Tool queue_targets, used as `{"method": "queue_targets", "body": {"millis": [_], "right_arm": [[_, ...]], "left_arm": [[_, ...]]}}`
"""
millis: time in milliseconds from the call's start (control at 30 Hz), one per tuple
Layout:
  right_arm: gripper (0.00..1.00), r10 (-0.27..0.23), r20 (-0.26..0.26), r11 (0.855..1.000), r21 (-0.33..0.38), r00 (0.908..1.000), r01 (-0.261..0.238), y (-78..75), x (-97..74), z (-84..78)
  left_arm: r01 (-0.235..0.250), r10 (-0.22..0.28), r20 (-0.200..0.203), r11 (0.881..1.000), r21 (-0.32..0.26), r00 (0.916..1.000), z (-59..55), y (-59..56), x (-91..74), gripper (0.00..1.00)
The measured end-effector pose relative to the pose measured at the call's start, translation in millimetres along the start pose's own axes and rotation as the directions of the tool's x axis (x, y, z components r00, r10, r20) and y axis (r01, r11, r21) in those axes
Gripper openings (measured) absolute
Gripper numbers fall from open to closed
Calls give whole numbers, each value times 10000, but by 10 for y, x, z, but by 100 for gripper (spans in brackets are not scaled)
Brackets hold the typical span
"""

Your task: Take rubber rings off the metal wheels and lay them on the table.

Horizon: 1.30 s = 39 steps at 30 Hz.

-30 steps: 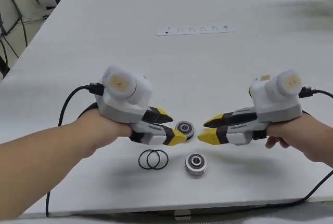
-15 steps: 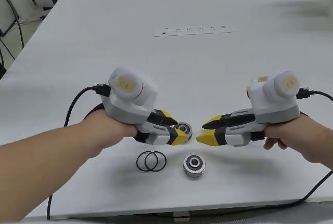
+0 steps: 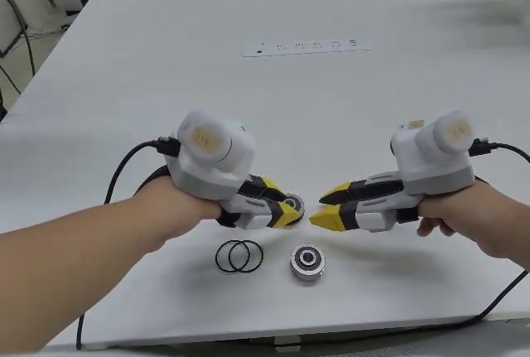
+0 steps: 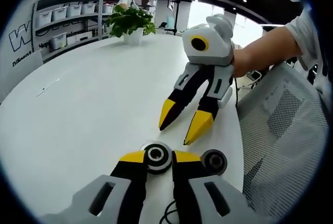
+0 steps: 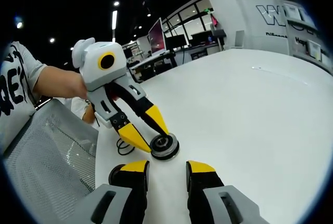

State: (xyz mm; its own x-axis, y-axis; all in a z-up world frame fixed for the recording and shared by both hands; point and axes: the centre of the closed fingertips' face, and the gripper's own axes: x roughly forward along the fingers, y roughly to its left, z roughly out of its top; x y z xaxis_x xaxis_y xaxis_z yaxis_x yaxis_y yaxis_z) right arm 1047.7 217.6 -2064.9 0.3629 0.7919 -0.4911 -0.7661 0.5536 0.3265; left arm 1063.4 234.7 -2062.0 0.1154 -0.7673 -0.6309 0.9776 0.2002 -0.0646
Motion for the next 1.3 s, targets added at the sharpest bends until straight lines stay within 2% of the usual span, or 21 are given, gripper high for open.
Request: {"method": "queue_targets", "body": {"millis": [67, 267, 400, 733, 1000, 1300], "right_arm": [[26, 7, 8, 10000, -12, 10000, -7, 1, 5, 7], [26, 34, 13, 10000, -64, 10000, -33, 7, 29, 27], [26, 84, -40, 9999, -117, 10000, -84, 21, 54, 26], [26, 189, -203, 9993, -311, 9996, -195, 34, 142, 20], [26, 41, -380, 9960, -894, 9993, -75, 18, 219, 28], [25, -249, -589, 9856, -1682, 9980, 146, -10, 289, 19]], "left_arm": [[-34, 35, -33, 9998, 219, 10000, -5, -3, 2, 13], [-307, 307, 14, 9990, 332, 9995, -5, 45, 2, 7], [-387, 392, -35, 9958, 830, 9992, -9, 31, 7, 8], [-451, 452, 4, 9959, 789, 9990, -6, 43, 9, 7], [-498, 494, 65, 9960, 742, 9988, -3, 41, 9, 7], [-544, 537, 121, 9959, 719, 9985, -4, 43, 8, 7]]}}
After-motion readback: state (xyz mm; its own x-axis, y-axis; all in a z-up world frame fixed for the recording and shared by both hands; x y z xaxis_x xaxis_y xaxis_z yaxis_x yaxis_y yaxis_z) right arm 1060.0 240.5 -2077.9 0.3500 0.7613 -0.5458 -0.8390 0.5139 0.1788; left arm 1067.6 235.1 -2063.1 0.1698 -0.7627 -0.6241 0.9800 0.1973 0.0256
